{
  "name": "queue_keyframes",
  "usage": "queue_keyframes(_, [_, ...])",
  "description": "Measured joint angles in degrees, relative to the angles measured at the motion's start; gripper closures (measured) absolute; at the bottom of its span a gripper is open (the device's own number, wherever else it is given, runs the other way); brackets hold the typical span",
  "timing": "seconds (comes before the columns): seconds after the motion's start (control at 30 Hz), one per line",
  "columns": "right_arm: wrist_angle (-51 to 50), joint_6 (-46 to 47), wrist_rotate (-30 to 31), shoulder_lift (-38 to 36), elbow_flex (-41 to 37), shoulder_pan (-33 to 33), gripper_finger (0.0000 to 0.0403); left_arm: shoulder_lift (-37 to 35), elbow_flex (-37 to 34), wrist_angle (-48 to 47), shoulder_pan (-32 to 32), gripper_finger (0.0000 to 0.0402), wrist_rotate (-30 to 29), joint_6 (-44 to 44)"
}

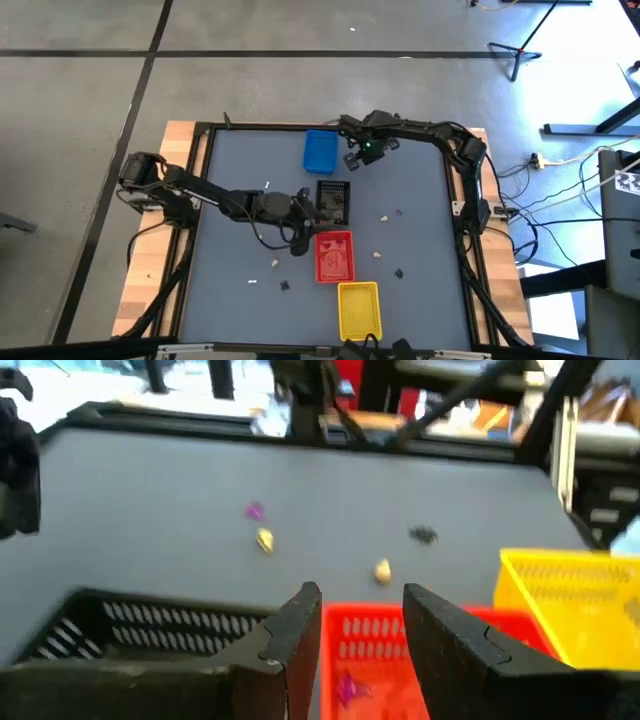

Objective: Sort Halloween decoration
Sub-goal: Put the white bone toy into the blue bin

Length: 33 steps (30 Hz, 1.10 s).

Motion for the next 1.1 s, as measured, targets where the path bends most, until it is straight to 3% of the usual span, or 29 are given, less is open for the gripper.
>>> queue_keyframes(0.33, [-1.96, -3.31, -2.17, -0.14, 9.39, 0.07, 0.0379, -12.01, 0.00, -14.14, 6.09, 0.0266, -0.06, 2.83])
queue_keyframes(0.6, [12.03, -13.38, -10.90, -0.21, 10.71, 1.94, 0.0379, -19.96, 0.00, -25.87, 11.57, 0.0266, -1.93, 2.78])
queue_keyframes(1.1, [22.95, -21.22, -10.62, -0.16, 10.52, 7.32, 0.0379, -22.38, 0.02, -44.49, 18.22, 0.0266, -11.14, -0.17])
